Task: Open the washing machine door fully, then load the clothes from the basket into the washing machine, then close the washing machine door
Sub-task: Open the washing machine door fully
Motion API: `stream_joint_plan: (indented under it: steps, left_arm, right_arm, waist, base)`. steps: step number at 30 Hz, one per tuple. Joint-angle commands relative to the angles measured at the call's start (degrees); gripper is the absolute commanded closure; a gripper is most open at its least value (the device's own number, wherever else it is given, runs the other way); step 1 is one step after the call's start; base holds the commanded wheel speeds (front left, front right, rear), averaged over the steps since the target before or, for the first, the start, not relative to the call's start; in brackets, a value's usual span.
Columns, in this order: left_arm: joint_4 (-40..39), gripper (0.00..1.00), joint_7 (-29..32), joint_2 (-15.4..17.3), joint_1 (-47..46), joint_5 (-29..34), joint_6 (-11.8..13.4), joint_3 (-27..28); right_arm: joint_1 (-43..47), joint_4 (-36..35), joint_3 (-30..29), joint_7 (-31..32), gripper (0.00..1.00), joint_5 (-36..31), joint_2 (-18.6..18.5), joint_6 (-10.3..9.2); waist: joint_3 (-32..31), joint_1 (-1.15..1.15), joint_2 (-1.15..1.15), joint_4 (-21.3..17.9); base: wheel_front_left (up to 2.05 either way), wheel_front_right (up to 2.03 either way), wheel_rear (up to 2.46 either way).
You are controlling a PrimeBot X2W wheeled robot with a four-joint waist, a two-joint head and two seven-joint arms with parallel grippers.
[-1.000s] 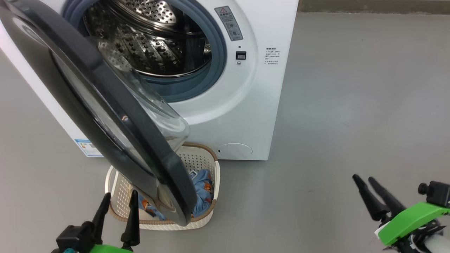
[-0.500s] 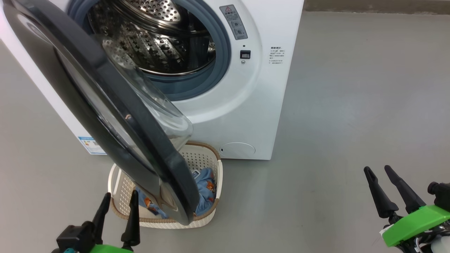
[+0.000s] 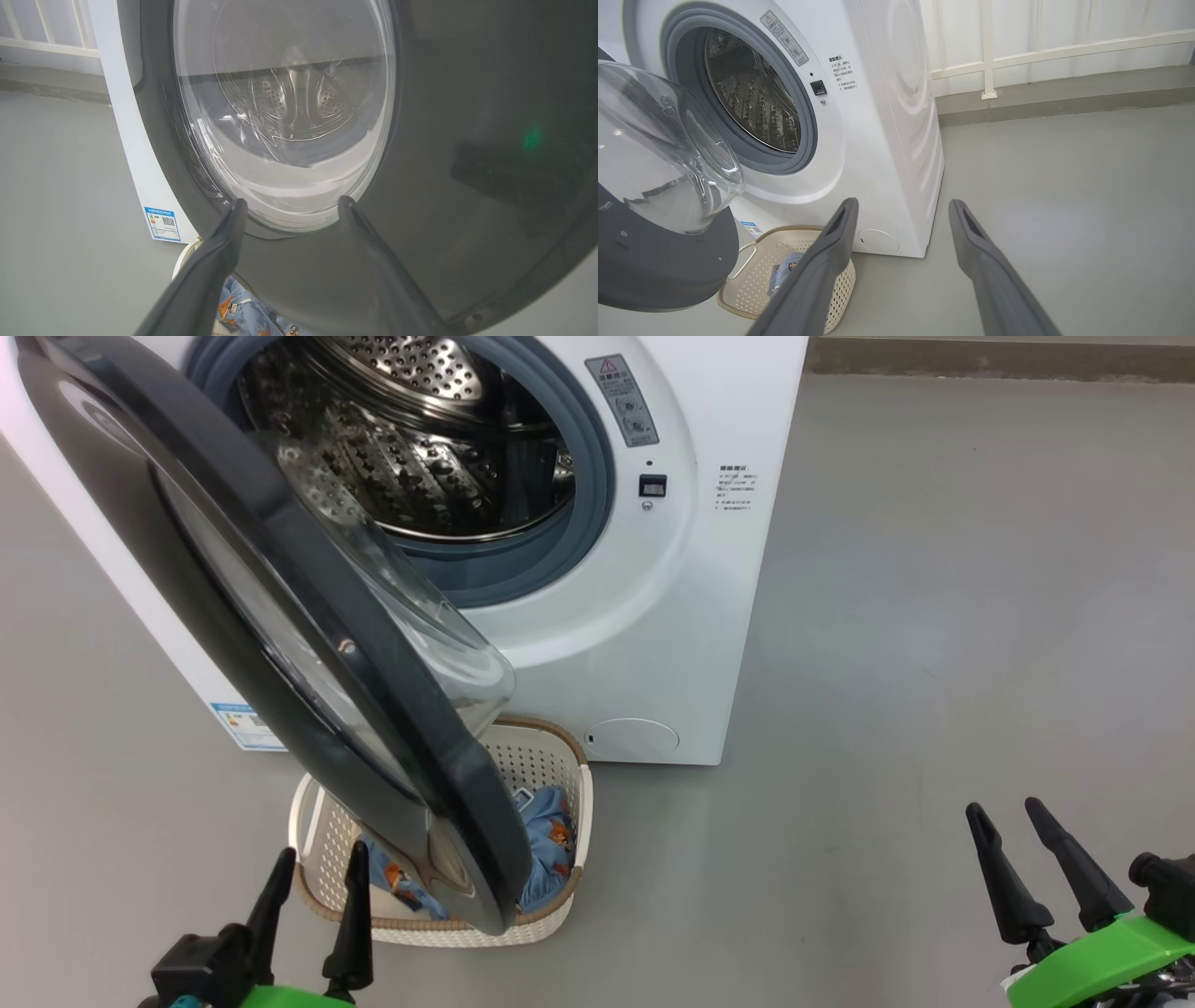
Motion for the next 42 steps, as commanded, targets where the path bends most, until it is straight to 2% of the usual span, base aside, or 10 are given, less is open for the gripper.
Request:
stream_joint_plan:
  steps: [1, 21, 22, 23, 24, 31, 37, 42]
  left_arm:
    - [-1.30, 0.00, -0.37, 0.57, -1.51, 0.37, -0.14, 1.75]
    - [-1.51, 0.00, -0.37, 0.37, -2.12, -0.04, -0.14, 2.33]
    - [-1.98, 0.65, -0.37, 0.34, -2.29, -0.70, -0.14, 2.57]
    - [-2.32, 0.95, -0.37, 0.33, -2.37, -1.01, -0.14, 2.79]
    - [-2.76, 1.00, -0.37, 0.31, -2.45, -1.42, -0.14, 3.02]
    - [-8.53, 1.00, -0.37, 0.24, -2.34, -3.83, -0.14, 5.09]
    - [-20.70, 1.00, -0.37, 0.23, -3.32, -5.78, 0.75, 9.09]
    - [-32.68, 1.00, -0.37, 0.22, -4.08, -4.32, 2.96, 6.86]
  right_arm:
    - [0.79, -1.34, 0.56, -0.70, 0.00, -0.43, -0.90, 0.09]
    - [2.45, 1.30, 0.43, -0.70, 0.00, -2.62, 0.49, 0.09]
    - [2.47, 1.30, 0.35, -0.70, 0.00, -2.75, 0.55, 0.09]
    - [2.50, 1.25, 0.31, -0.70, 0.00, -2.83, 0.58, 0.09]
    - [2.54, 1.19, 0.29, -0.70, 0.00, -2.91, 0.62, 0.09]
    - [2.26, 0.78, 0.49, -0.70, 0.00, -3.13, 0.62, 0.09]
    - [1.78, -0.01, -0.30, -0.70, 0.00, -3.18, 0.36, 0.09]
    - [1.69, -0.39, -0.75, -0.70, 0.00, -3.83, 0.44, 0.09]
  waist:
    - [-0.01, 0.00, 0.00, 0.01]
    - [0.96, 0.00, 0.00, 0.23]
    - [0.96, 0.00, 0.00, 0.28]
    - [0.92, 0.00, 0.00, 0.33]
    - [0.91, 0.00, 0.00, 0.39]
    - [1.20, 0.00, 0.00, 0.71]
    - [1.89, 0.00, 0.00, 1.15]
    - [2.23, 0.00, 0.00, 1.01]
  base:
    - [0.00, 0.00, 0.00]
    - [0.00, 0.00, 0.00]
    - [0.00, 0.00, 0.00]
    - [0.00, 0.00, 0.00]
    - [0.00, 0.00, 0.00]
    - [0.00, 0.00, 0.00]
    - [0.00, 0.00, 0.00]
    - [0.00, 0.00, 0.00]
